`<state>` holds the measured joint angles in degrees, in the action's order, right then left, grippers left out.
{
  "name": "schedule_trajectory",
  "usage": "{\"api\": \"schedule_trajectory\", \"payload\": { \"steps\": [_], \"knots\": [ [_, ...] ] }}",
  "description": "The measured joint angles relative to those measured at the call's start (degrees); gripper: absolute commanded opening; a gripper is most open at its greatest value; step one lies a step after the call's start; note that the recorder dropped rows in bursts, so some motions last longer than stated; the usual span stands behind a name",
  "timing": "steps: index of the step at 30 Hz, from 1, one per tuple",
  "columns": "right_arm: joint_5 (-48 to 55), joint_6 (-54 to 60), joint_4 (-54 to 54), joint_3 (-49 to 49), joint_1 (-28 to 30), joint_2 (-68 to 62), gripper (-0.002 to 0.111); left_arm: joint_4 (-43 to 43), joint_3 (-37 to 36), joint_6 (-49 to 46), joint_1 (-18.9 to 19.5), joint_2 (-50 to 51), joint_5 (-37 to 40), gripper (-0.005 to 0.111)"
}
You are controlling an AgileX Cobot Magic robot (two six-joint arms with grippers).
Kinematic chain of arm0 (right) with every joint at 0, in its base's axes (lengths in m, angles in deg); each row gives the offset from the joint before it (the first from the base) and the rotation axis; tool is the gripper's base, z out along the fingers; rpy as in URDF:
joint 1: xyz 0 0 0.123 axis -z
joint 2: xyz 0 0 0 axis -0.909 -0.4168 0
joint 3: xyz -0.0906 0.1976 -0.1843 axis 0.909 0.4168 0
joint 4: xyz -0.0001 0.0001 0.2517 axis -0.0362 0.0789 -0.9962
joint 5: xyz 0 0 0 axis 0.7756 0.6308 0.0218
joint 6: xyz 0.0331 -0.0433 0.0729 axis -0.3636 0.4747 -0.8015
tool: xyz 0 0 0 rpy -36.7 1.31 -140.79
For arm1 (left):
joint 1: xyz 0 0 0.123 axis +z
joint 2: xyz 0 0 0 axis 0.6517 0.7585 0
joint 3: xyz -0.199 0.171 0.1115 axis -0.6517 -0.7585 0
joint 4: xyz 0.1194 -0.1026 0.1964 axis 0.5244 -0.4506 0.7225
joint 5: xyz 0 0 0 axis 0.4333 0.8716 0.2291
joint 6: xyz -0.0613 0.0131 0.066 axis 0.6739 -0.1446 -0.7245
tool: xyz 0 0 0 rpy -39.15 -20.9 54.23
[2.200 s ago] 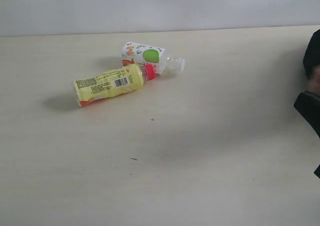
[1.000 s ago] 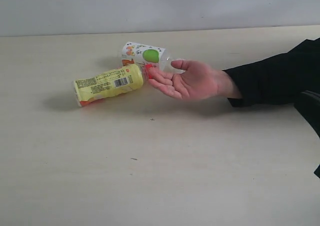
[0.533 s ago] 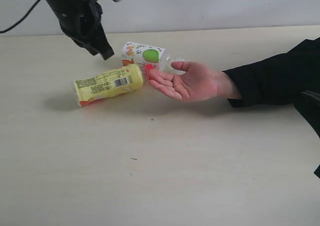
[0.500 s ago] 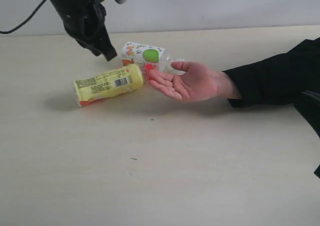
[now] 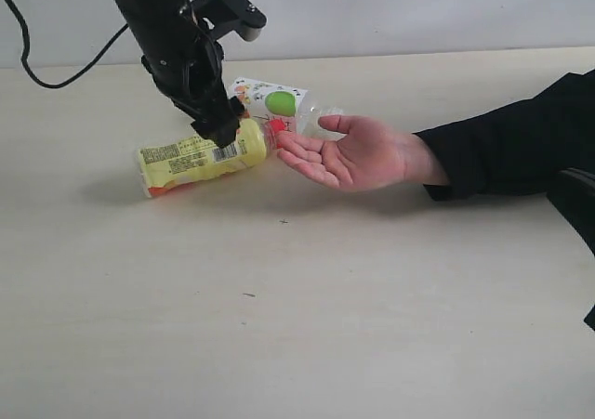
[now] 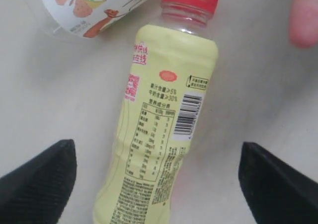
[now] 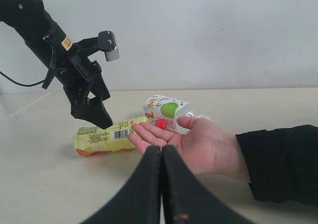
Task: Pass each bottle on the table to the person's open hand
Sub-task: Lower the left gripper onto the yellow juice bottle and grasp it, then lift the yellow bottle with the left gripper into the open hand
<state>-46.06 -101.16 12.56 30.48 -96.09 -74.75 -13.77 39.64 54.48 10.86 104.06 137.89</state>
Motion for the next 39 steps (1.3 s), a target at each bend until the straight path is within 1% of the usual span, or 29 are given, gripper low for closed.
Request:
{"api": "schedule_trajectory", "payload": {
  "steps": [2, 10, 18, 29, 39],
  "knots": [
    [0.0, 0.0, 0.0, 0.0, 0.0, 0.0, 0.000, 0.0, 0.0, -0.7, -0.1, 0.8, -0.1, 0.080],
    [0.0, 0.0, 0.0, 0.0, 0.0, 0.0, 0.000, 0.0, 0.0, -6.5, -0.1, 4.1, -0.4, 0.080],
    [0.0, 0.0, 0.0, 0.0, 0.0, 0.0, 0.000, 0.0, 0.0, -9.5, -0.1, 4.6, -4.9, 0.080],
    [0.0, 0.0, 0.0, 0.0, 0.0, 0.0, 0.000, 0.0, 0.1, -10.3, -0.1, 4.8, -6.4, 0.080],
    [0.0, 0.0, 0.0, 0.0, 0.0, 0.0, 0.000, 0.6, 0.2, -10.3, -0.1, 9.8, -6.6, 0.080]
  ]
}}
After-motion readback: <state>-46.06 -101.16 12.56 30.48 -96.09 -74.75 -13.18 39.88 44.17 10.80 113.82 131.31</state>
